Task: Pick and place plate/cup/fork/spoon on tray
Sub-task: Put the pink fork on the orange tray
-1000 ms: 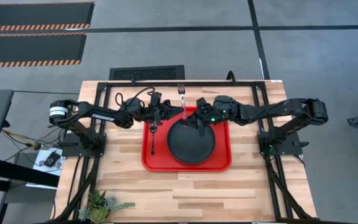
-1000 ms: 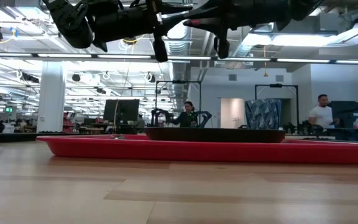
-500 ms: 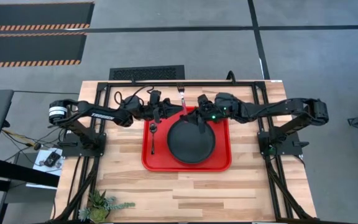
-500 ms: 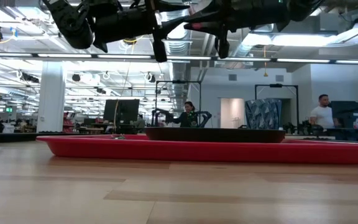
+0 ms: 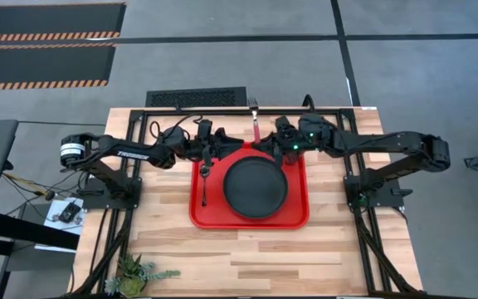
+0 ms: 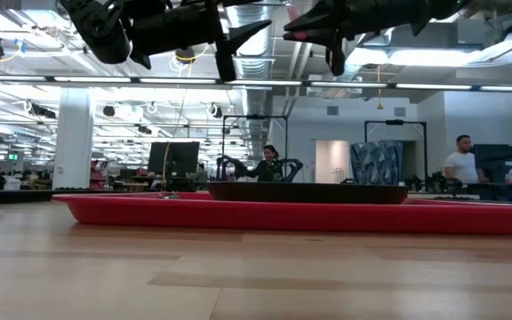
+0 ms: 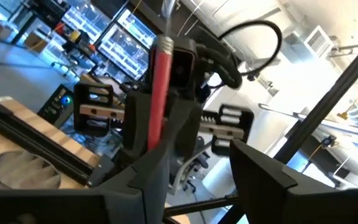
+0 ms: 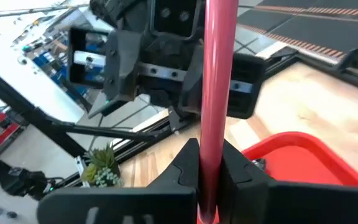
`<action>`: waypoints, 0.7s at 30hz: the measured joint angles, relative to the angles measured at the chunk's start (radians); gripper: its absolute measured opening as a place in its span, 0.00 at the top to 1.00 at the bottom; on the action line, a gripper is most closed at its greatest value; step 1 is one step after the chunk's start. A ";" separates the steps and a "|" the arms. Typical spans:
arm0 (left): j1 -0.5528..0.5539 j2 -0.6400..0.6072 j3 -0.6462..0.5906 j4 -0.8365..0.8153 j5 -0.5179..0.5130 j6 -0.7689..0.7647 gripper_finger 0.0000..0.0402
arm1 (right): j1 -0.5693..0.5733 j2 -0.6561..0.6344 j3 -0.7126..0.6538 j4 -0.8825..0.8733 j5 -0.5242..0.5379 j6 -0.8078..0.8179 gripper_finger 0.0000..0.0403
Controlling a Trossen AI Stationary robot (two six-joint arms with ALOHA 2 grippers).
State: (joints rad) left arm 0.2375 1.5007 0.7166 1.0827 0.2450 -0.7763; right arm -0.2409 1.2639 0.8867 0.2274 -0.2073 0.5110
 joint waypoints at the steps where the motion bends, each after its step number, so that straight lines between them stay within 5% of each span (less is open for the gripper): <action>1: 0.000 -0.003 0.000 -0.005 -0.004 0.005 0.61 | -0.005 -0.008 0.000 -0.010 0.000 0.000 0.92; 6: 0.002 -0.038 0.000 -0.088 -0.043 0.036 0.61 | -0.005 -0.045 -0.002 -0.084 0.008 -0.035 0.91; 13: 0.002 -0.172 0.003 -0.404 -0.185 0.138 0.61 | -0.005 -0.089 0.002 -0.166 0.135 -0.074 0.92; 21: -0.014 -0.245 0.100 -0.741 -0.311 0.159 0.61 | 0.061 0.008 0.142 -0.356 0.456 -0.253 0.93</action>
State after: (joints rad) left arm 0.2230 1.2561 0.8164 0.3415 -0.0660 -0.6173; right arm -0.1797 1.2723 1.0284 -0.1281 0.2490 0.2576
